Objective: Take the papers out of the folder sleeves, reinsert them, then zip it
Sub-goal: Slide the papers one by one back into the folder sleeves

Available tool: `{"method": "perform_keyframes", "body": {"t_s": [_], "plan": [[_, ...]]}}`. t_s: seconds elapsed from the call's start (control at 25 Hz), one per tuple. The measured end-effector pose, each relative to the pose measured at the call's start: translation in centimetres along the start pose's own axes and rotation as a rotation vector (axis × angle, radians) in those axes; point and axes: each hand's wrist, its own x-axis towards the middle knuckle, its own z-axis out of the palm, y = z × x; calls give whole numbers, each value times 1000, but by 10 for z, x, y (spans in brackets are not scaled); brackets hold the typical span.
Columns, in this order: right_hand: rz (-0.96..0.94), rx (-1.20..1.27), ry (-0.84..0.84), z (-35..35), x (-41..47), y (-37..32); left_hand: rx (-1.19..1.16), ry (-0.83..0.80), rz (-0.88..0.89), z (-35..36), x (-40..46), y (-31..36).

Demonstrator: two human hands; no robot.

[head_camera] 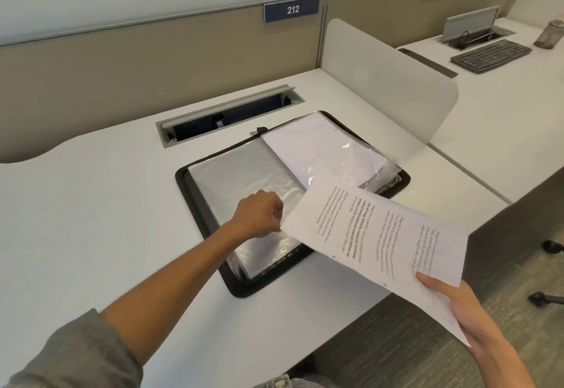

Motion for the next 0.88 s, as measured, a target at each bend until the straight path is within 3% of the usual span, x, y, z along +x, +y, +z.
{"method": "perform_keyframes", "body": {"t_s": [0.2, 0.32, 0.44, 0.64, 0.88], "plan": [[145, 27, -124, -24, -22, 1, -58, 56, 8, 4, 4, 3], [225, 16, -192, -31, -32, 6, 65, 99, 136, 0, 4, 3], [280, -4, -222, -30, -35, 12, 223, 0, 313, -6, 1, 6], [247, -35, -146, -15, -37, 15, 510, -140, 502, -13, -12, 12], [191, 18, 49, 15, -40, 15, 721, -111, 443, -22, -21, 11]]}}
